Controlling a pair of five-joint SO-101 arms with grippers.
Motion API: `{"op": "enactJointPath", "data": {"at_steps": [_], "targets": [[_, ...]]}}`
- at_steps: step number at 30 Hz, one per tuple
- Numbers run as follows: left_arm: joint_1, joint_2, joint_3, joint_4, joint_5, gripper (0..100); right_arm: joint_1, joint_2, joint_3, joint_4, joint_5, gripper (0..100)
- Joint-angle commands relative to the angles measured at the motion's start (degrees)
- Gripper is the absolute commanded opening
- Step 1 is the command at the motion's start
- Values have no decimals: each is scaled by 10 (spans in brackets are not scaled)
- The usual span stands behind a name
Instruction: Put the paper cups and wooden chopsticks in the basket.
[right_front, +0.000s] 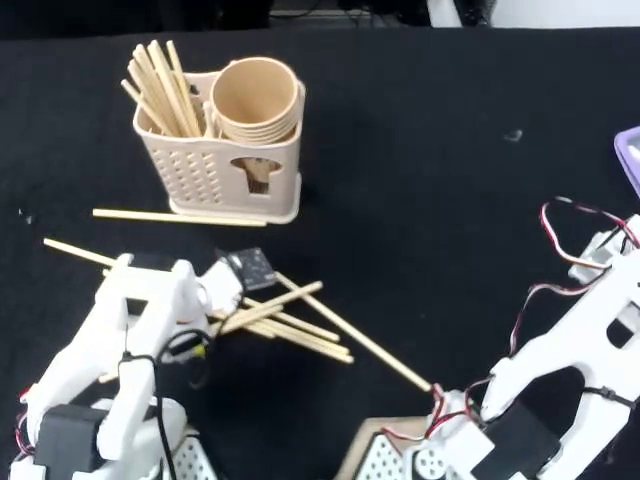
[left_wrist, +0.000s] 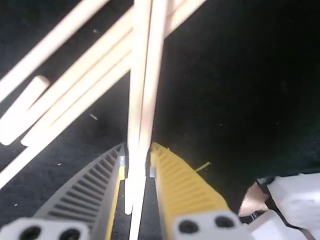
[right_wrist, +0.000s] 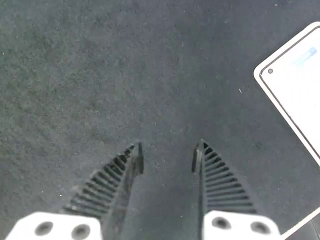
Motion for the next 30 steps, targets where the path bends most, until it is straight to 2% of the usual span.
{"op": "enactJointPath", "data": {"at_steps": [1, 6, 10, 13, 16, 19, 21, 24, 27, 30], "targets": [[5, -11, -51, 63, -4, 29, -18, -39, -3, 1, -4, 162], [4, -71, -127, 182, -5, 29, -69, -91, 32, 15, -7, 162], [4, -160, -167, 257, -2, 29, -163, -126, 100, 4, -16, 162], [4, -233, -200, 311, 4, 29, -241, -138, 167, -51, -49, 162], [4, -296, -237, 339, 52, 29, -316, -154, 232, -122, -37, 118], [4, -339, -269, 345, 86, 29, -371, -180, 278, -182, -40, 10], [4, -354, -298, 345, 115, 29, -400, -190, 311, -221, -53, 20], [4, -371, -356, 338, 173, 29, -423, -192, 373, -305, -115, 11], [4, -375, -421, 290, 228, 29, -423, -195, 443, -411, -135, 12], [4, -371, -468, 201, 305, 29, -426, -192, 502, -505, -137, 12]]}}
